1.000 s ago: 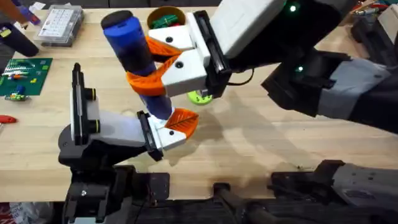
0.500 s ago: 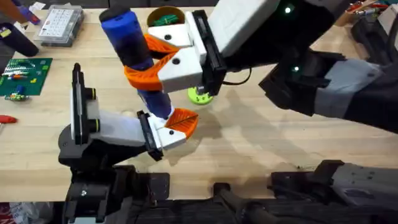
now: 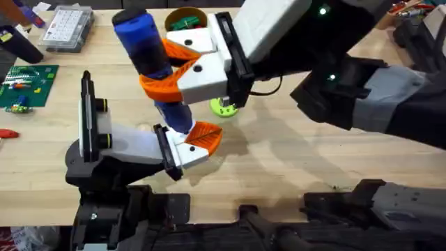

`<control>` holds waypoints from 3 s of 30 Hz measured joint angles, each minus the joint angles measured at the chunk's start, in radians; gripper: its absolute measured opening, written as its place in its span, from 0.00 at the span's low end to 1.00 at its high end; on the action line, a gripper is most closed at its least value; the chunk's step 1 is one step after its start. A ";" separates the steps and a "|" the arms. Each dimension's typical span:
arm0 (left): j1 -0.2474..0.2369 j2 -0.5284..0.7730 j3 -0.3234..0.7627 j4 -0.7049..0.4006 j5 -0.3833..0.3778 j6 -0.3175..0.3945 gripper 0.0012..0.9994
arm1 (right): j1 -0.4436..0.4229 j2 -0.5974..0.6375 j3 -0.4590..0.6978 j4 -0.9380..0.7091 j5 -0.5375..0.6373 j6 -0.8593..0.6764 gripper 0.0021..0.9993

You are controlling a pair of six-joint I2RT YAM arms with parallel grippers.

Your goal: Pick up the gripper from the table and insert it into the empty holder that is missing its gripper. Then pick up a screw, insert it into the mounting hole, and use the screwdriver to tighten it. Finally, clean up the table by picking up the vegetable and placing it into the bucket.

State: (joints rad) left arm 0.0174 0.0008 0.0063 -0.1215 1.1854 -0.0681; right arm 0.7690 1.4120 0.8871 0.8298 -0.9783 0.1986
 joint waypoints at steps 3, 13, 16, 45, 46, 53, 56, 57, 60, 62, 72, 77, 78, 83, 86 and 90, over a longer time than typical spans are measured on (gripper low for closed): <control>0.000 0.000 0.000 0.000 0.000 0.001 0.01 | 0.000 -0.008 0.000 -0.007 -0.007 0.000 0.03; 0.000 0.000 0.000 0.001 0.000 0.001 0.01 | 0.000 -0.016 0.000 -0.014 -0.011 0.000 0.03; 0.000 0.000 0.000 0.001 0.001 0.001 0.01 | 0.000 -0.016 0.001 -0.015 -0.011 0.005 0.03; 0.000 0.000 0.000 -0.002 0.001 0.000 0.01 | -0.108 -0.020 0.252 -0.750 0.018 -0.254 0.03; 0.000 0.000 0.000 -0.002 0.000 0.000 0.01 | -0.117 -0.020 0.288 -0.838 0.037 -0.295 0.03; 0.000 0.000 0.000 -0.002 0.000 0.000 0.01 | -0.185 -0.022 0.535 -1.420 0.365 -0.625 0.03; 0.000 0.000 0.000 -0.002 0.001 0.000 0.01 | -0.206 -0.024 0.564 -1.508 0.510 -0.721 0.03; 0.000 0.000 0.000 -0.002 0.001 0.000 0.01 | -0.212 -0.025 0.567 -1.529 0.559 -0.755 0.03; 0.000 0.000 0.000 -0.002 0.000 0.000 0.01 | -0.225 -0.025 0.568 -1.581 0.689 -0.835 0.03; 0.000 0.000 0.000 -0.002 0.001 0.000 0.01 | -0.229 -0.025 0.568 -1.615 0.765 -0.869 0.03; 0.000 0.000 0.000 -0.002 0.000 0.000 0.01 | -0.241 0.129 0.572 -1.681 1.031 -0.944 0.03; 0.000 0.000 0.000 -0.002 0.001 0.000 0.01 | -0.263 0.270 0.573 -1.674 1.093 -1.019 0.03; 0.000 0.000 0.000 -0.002 0.000 0.000 0.01 | -0.268 0.298 0.573 -1.672 1.099 -1.031 0.03; 0.000 0.000 0.000 -0.002 0.000 0.000 0.01 | -0.307 0.431 0.574 -1.655 1.138 -1.064 0.03; 0.000 0.000 0.000 -0.002 0.001 0.000 0.01 | -0.329 0.496 0.574 -1.648 1.169 -1.071 0.03; 0.000 0.000 0.000 -0.002 0.001 0.000 0.01 | -0.347 0.541 0.574 -1.648 1.199 -1.094 0.03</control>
State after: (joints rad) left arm 0.0174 0.0006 0.0063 -0.1230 1.1862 -0.0677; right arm 0.4220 1.9534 1.4609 -0.8185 0.2210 -0.8954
